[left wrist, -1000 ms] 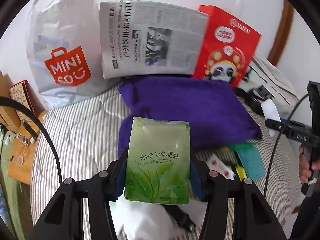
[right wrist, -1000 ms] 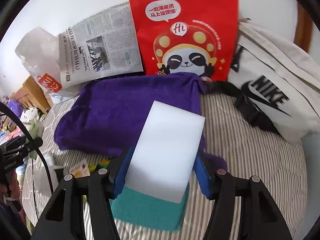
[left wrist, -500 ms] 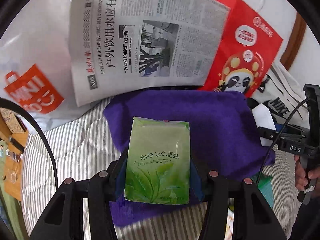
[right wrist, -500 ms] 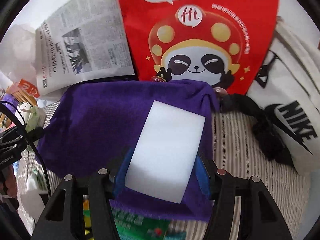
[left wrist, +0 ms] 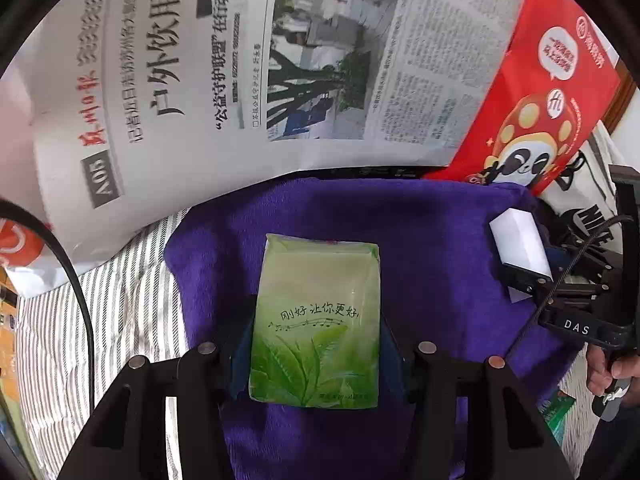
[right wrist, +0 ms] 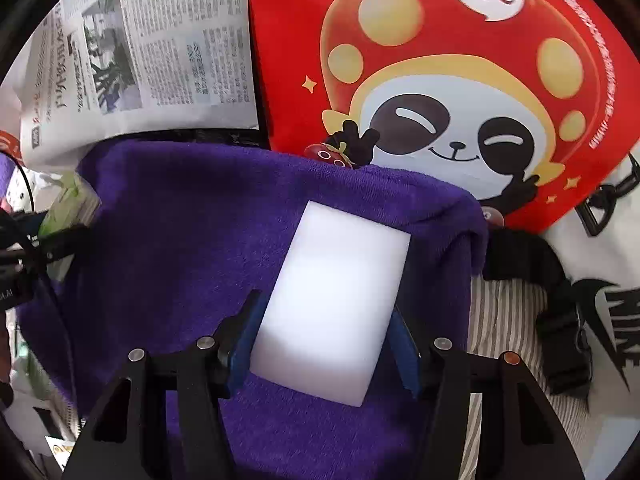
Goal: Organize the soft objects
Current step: 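Lower the block and tissue pack onto the purple towel and open both grippers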
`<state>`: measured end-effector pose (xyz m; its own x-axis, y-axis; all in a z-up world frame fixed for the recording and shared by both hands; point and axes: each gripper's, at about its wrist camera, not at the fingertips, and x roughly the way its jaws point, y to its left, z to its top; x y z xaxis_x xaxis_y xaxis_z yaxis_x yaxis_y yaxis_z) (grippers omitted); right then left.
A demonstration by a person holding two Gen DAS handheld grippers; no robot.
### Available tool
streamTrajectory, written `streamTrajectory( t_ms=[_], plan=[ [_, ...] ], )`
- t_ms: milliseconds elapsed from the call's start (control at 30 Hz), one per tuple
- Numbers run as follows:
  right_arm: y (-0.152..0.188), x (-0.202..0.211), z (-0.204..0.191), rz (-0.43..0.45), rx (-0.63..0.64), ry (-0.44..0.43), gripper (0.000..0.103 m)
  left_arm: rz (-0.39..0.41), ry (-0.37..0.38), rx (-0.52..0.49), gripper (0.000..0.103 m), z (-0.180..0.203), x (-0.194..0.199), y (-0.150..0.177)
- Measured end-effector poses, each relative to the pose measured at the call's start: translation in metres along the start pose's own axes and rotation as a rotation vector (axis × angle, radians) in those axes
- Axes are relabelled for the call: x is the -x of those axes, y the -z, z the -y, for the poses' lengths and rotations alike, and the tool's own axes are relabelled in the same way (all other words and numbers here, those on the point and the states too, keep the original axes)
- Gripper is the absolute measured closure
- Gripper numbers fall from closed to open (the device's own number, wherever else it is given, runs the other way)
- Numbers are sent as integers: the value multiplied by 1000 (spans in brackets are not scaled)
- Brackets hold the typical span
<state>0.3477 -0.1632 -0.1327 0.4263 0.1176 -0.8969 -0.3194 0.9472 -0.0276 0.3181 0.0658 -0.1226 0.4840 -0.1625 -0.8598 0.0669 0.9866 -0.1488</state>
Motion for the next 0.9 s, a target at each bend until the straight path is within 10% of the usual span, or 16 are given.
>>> streamTrajectory(
  t_ms=[533, 900],
  plan=[
    [-10, -21, 15, -16, -17, -46, 38, -66, -81, -63, 52, 20, -39, -13],
    [7, 1, 17, 11, -24, -27, 16, -104, -97, -125, 27, 60, -37, 1]
  ],
)
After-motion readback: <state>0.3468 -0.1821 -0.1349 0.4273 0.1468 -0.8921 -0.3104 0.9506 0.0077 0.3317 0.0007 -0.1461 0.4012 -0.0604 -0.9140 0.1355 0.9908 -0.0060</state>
